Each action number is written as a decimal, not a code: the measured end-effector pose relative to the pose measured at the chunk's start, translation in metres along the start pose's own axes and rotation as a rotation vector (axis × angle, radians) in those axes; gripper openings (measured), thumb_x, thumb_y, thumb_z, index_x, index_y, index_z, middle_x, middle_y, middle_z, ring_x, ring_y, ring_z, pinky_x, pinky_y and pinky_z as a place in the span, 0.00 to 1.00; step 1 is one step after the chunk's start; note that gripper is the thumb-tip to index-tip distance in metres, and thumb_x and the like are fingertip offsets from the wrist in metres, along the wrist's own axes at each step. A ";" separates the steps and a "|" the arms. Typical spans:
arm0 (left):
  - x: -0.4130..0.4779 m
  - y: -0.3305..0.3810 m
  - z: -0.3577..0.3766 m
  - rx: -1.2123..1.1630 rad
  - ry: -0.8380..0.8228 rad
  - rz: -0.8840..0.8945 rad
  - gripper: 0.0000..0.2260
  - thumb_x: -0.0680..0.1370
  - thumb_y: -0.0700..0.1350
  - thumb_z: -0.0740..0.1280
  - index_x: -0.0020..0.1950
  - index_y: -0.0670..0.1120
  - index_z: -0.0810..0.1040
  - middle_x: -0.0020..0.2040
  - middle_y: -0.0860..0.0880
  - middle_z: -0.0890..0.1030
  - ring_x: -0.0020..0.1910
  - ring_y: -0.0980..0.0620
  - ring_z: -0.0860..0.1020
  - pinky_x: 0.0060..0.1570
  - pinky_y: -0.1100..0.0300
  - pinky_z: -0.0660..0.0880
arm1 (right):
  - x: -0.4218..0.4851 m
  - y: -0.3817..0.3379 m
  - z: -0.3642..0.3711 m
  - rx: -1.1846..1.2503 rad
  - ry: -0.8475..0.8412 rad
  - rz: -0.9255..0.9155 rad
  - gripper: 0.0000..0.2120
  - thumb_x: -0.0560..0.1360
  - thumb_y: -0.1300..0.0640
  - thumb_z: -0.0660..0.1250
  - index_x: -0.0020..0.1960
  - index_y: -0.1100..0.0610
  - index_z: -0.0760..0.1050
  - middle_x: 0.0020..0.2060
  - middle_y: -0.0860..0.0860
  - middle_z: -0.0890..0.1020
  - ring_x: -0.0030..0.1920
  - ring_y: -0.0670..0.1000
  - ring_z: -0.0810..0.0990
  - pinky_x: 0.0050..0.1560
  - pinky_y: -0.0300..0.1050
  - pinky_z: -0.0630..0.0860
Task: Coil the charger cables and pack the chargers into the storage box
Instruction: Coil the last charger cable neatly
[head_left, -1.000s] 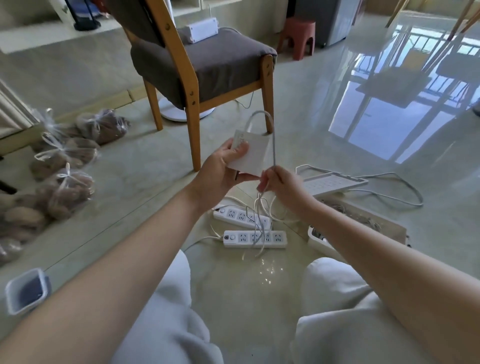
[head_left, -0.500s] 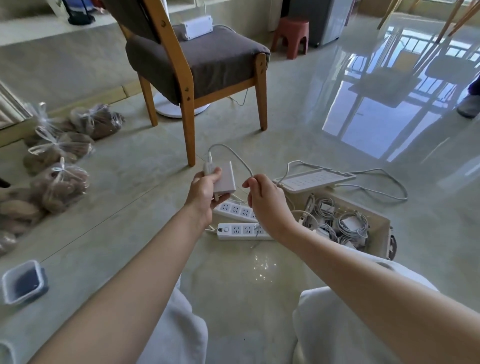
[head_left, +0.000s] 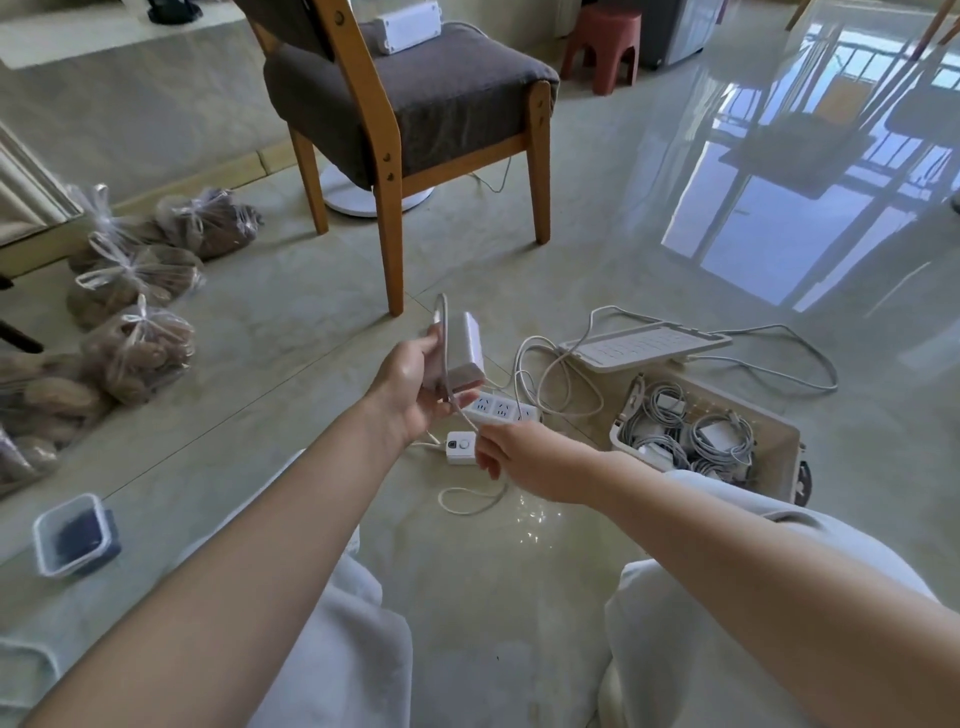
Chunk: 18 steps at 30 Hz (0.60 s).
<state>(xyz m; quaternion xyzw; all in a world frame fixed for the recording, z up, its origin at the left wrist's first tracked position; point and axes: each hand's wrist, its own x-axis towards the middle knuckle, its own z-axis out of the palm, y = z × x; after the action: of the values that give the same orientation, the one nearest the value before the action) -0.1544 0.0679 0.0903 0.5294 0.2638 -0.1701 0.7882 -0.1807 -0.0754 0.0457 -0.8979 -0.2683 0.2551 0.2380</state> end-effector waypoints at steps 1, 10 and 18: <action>-0.002 0.003 -0.002 0.060 -0.038 -0.015 0.13 0.82 0.50 0.57 0.48 0.46 0.78 0.41 0.43 0.78 0.38 0.46 0.76 0.38 0.53 0.74 | 0.000 0.003 -0.002 -0.002 0.015 0.009 0.11 0.79 0.64 0.52 0.42 0.56 0.70 0.41 0.52 0.79 0.44 0.54 0.76 0.47 0.45 0.71; -0.028 0.013 -0.025 0.707 -0.393 -0.053 0.09 0.80 0.48 0.60 0.53 0.46 0.78 0.41 0.47 0.77 0.36 0.52 0.76 0.29 0.62 0.74 | 0.002 0.030 -0.022 -0.249 0.072 0.033 0.13 0.81 0.51 0.55 0.43 0.56 0.73 0.37 0.49 0.78 0.40 0.53 0.76 0.42 0.45 0.70; -0.032 0.017 -0.056 1.146 -0.261 -0.088 0.12 0.79 0.53 0.62 0.45 0.46 0.78 0.34 0.48 0.77 0.27 0.55 0.74 0.27 0.66 0.71 | 0.013 0.033 -0.020 -0.591 0.432 -0.183 0.08 0.74 0.59 0.68 0.37 0.60 0.77 0.31 0.53 0.81 0.36 0.56 0.80 0.42 0.48 0.78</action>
<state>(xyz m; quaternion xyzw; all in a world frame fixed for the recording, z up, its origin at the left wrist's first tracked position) -0.1842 0.1261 0.1052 0.8342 0.0523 -0.3819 0.3944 -0.1470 -0.0980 0.0380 -0.9333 -0.3531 -0.0508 0.0416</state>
